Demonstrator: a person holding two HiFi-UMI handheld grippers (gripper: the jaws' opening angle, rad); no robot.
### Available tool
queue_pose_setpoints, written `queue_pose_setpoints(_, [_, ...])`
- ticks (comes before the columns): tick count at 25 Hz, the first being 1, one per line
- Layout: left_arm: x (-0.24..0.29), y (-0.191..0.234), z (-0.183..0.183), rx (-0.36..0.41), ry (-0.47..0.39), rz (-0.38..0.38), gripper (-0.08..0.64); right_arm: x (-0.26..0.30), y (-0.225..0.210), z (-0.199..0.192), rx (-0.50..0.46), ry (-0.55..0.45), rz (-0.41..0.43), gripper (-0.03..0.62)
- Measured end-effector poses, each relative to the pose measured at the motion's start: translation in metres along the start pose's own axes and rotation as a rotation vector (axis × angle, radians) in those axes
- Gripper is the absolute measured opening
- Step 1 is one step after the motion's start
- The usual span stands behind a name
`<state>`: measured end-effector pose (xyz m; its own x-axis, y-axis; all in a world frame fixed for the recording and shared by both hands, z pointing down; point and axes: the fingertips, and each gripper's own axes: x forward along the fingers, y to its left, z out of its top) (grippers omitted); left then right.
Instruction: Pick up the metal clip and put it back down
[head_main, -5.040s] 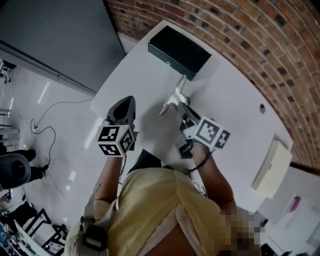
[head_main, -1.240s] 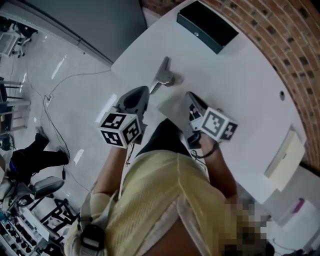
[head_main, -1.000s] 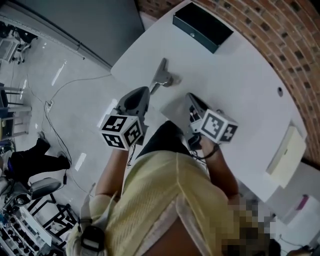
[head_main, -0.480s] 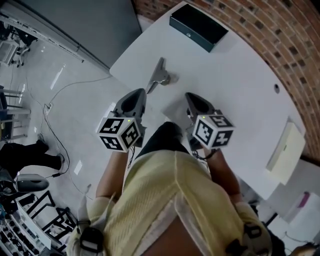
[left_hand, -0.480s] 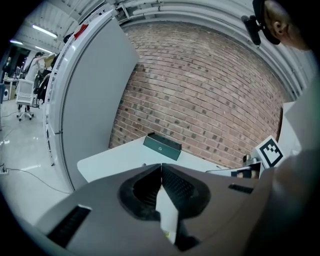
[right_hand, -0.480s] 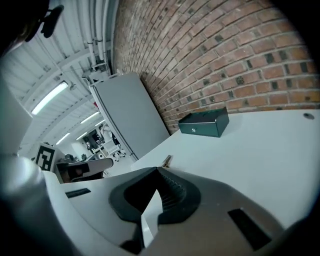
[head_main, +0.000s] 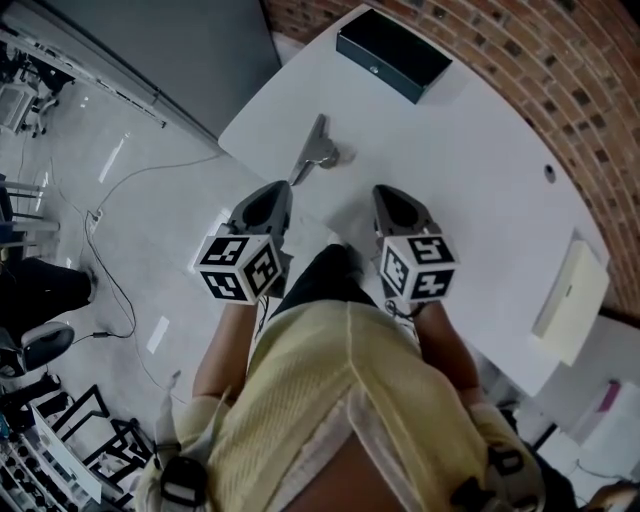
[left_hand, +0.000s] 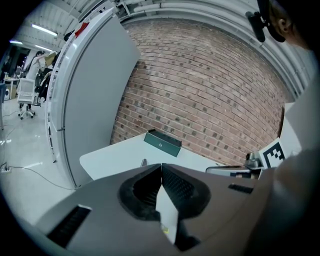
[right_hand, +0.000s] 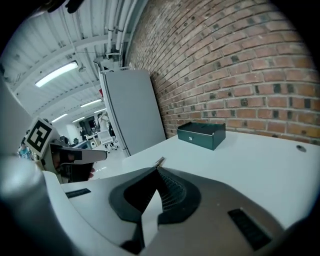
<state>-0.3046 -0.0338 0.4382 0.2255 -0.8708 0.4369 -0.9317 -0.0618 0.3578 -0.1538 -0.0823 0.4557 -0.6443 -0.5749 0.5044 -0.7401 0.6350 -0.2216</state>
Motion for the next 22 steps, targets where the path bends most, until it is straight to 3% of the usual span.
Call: queue_pose_setpoints(22, [-0.01,-0.013,-0.006,-0.028,-0.002,0.003,0.003,-0.003,0.013,0.003,0.021,-0.018,0.043,0.003])
